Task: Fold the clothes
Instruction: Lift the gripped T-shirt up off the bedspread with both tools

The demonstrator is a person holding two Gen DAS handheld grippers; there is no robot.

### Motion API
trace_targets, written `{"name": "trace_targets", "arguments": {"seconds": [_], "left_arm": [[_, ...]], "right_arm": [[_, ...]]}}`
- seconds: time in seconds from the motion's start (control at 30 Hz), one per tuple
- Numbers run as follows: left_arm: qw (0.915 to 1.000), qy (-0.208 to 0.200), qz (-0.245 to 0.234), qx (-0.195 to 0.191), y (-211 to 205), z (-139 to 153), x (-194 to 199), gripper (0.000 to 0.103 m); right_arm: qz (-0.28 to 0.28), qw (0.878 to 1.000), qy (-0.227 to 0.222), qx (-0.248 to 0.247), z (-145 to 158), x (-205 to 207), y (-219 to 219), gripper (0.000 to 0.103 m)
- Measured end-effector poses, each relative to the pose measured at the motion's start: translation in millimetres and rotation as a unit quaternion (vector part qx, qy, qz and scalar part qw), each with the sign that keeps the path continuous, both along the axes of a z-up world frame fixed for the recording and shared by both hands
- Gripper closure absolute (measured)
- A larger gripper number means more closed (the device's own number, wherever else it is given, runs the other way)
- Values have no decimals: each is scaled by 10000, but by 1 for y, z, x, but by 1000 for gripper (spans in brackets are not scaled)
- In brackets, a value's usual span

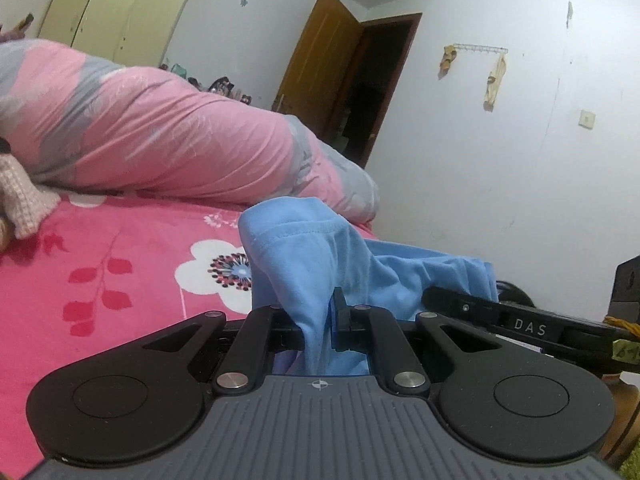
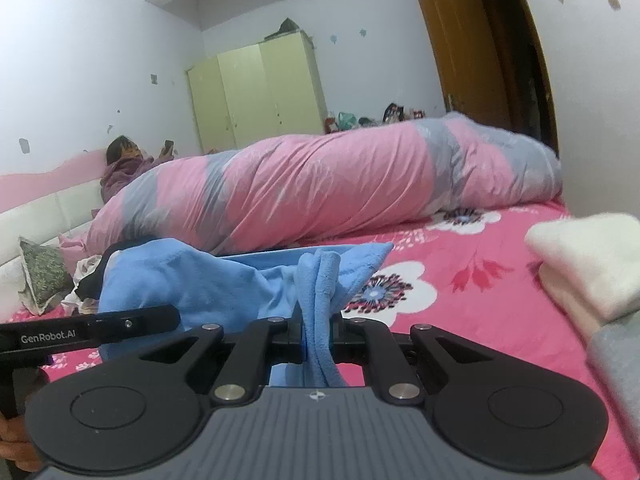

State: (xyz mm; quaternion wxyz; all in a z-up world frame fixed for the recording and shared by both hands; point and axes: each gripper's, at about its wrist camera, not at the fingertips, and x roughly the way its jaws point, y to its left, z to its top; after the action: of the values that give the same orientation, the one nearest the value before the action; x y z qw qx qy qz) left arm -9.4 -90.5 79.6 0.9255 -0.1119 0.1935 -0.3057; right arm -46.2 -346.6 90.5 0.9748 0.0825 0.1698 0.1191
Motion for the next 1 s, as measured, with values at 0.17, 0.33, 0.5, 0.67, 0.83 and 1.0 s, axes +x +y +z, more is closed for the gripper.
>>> {"name": "trace_targets", "arguments": {"seconds": [0.17, 0.33, 0.5, 0.67, 0.83, 1.0], "left_arm": [[9996, -98, 138, 212, -6, 15, -7, 96], [9985, -234, 240, 439, -10, 27, -18, 96], [9969, -335, 326, 637, -13, 35, -30, 96], [9953, -451, 383, 769, -18, 43, -43, 96], [9942, -549, 425, 825, -21, 48, -53, 97], [9931, -630, 440, 891, -25, 52, -60, 97]], "right_arm": [[-64, 9998, -156, -88, 11, -10, 3, 95], [-134, 9993, -315, -114, 21, -19, 3, 95], [-166, 9989, -435, -82, 28, -29, 1, 95], [-179, 9984, -541, -47, 34, -36, -2, 95], [-189, 9978, -632, -21, 39, -41, -6, 95], [-209, 9974, -694, 27, 42, -46, -12, 95]]}}
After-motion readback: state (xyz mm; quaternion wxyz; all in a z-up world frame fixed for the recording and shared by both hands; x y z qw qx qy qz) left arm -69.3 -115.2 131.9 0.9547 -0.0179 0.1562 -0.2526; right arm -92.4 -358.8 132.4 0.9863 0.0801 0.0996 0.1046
